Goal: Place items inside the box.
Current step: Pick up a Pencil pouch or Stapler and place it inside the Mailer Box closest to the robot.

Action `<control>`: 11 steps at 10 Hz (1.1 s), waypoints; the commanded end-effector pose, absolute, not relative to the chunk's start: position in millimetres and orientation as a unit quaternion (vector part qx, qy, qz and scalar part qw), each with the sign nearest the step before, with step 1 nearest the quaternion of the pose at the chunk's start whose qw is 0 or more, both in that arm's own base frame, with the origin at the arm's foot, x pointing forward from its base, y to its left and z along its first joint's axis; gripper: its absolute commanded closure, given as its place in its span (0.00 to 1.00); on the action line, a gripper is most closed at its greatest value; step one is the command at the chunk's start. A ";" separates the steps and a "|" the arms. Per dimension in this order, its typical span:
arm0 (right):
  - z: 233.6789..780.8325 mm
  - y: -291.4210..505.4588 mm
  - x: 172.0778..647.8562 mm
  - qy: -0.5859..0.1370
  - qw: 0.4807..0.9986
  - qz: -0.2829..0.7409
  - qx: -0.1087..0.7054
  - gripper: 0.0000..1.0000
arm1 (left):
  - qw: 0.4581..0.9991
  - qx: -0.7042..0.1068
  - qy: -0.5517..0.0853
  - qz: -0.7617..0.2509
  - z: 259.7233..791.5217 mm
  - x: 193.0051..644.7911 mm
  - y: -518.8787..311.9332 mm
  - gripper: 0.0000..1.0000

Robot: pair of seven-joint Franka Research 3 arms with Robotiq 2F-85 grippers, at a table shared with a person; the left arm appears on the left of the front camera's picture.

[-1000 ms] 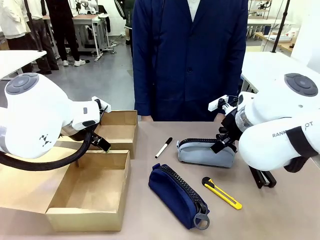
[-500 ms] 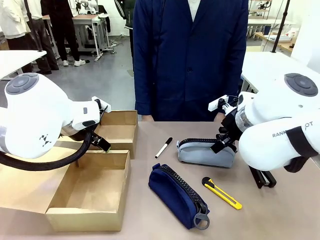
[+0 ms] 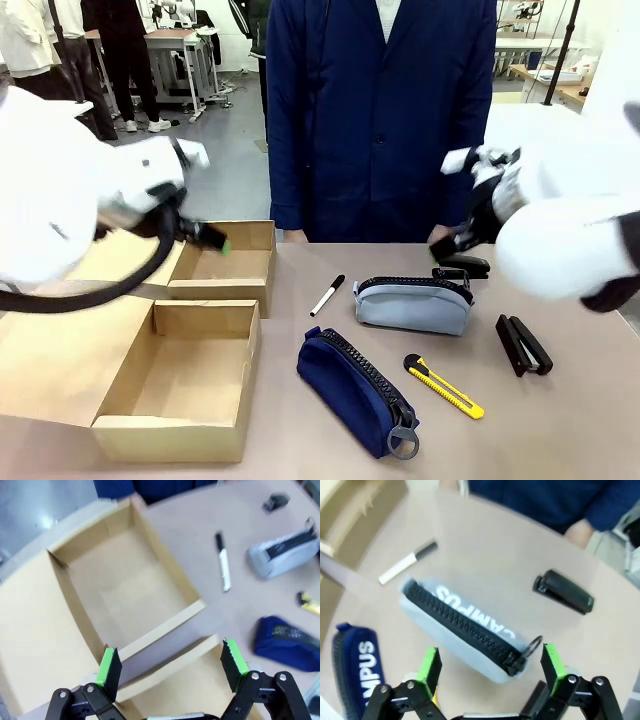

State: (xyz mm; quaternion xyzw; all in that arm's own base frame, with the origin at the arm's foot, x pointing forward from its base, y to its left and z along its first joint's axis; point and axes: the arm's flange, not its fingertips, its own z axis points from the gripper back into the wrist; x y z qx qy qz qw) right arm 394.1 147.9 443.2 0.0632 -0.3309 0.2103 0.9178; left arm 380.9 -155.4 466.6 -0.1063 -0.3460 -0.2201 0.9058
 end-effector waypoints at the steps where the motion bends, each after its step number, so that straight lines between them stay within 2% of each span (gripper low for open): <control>1: 508.7 114.0 362.7 -0.324 0.918 0.180 0.142 0.00 | 0.878 -0.153 -0.389 -0.236 507.2 313.0 -122.3 0.00; 2: 536.4 85.1 343.3 -0.275 0.922 0.147 0.231 0.00 | 0.876 -0.184 -0.377 -0.237 519.8 294.3 -106.1 0.00; 3: 551.4 51.9 325.4 -0.248 0.918 0.112 0.288 0.00 | 0.876 -0.231 -0.354 -0.232 524.0 282.7 -80.8 0.00; 4: 558.7 13.1 308.5 -0.239 0.908 0.066 0.337 0.00 | 0.858 -0.321 -0.317 -0.246 525.3 271.6 -43.6 0.00; 6: 549.9 -64.6 282.4 -0.225 0.888 0.024 0.401 0.00 | 0.822 -0.425 -0.332 -0.181 514.1 259.9 43.5 0.00; 7: 540.6 -106.1 269.5 -0.241 0.871 -0.017 0.428 0.00 | 0.800 -0.460 -0.354 -0.151 501.1 251.0 87.6 0.00; 10: 507.9 -194.1 242.6 -0.291 0.811 -0.127 0.492 0.00 | 0.771 -0.523 -0.362 -0.041 446.9 224.7 151.1 0.00; 11: 493.6 -214.9 237.3 -0.303 0.790 -0.162 0.507 0.00 | 0.735 -0.544 -0.405 0.000 433.0 208.1 162.6 0.00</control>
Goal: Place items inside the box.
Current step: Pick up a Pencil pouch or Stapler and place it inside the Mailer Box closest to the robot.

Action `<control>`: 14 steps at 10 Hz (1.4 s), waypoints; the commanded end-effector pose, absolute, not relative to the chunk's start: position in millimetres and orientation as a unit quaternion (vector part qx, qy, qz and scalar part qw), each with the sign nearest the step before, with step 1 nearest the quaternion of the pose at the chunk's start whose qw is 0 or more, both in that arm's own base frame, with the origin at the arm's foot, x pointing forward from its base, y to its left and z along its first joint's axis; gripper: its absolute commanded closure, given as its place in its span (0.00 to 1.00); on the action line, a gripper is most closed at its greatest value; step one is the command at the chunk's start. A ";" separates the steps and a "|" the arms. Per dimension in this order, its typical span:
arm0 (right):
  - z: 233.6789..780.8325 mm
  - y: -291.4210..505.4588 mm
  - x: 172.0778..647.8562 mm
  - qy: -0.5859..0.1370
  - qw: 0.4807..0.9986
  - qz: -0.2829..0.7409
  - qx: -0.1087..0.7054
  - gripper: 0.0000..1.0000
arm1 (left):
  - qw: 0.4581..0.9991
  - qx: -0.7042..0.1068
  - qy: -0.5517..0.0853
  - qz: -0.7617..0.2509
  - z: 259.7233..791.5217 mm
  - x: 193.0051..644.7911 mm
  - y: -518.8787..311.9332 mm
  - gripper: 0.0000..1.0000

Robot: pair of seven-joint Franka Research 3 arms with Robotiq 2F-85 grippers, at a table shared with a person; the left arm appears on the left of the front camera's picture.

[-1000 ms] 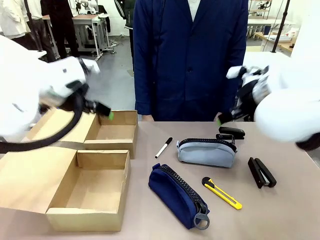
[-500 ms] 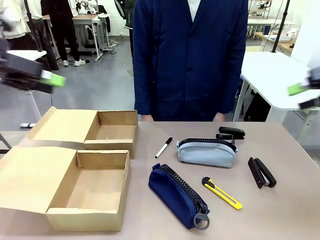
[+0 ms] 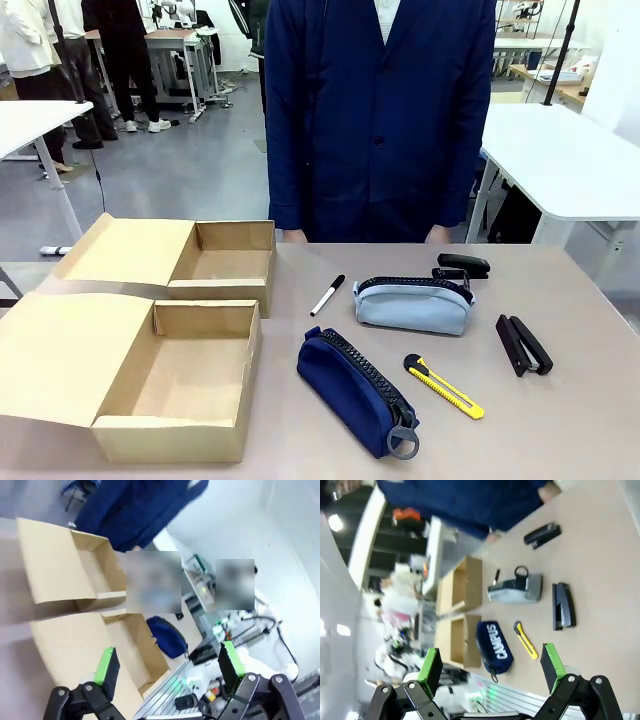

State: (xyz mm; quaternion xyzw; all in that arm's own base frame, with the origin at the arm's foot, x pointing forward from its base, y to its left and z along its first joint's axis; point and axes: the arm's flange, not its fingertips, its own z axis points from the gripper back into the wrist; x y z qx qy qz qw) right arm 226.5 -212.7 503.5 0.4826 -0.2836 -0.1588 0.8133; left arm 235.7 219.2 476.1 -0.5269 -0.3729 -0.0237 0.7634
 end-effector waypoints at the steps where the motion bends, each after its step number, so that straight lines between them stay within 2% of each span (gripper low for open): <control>1: 479.6 -229.3 238.0 -0.302 0.779 -0.191 0.515 0.00 | 0.716 -0.550 -0.430 0.022 426.7 199.6 158.4 0.00; 2: 465.7 -237.8 240.7 -0.321 0.779 -0.212 0.495 0.00 | 0.713 -0.546 -0.440 0.023 425.3 205.3 140.2 0.00; 3: 489.3 -229.4 223.9 -0.291 0.795 -0.190 0.498 0.00 | 0.744 -0.540 -0.393 0.014 463.7 225.6 239.1 0.00; 11: 489.6 -226.3 221.7 -0.278 0.799 -0.202 0.494 0.00 | 0.744 -0.540 -0.393 0.014 463.7 225.6 239.1 0.00; 12: 500.0 -204.5 232.0 -0.302 0.822 -0.162 0.455 0.00 | 0.744 -0.540 -0.393 0.014 463.7 225.6 239.1 0.00; 14: 519.5 -131.3 268.7 -0.322 0.898 -0.040 0.297 0.00 | 0.744 -0.540 -0.393 0.014 463.7 225.6 239.1 0.00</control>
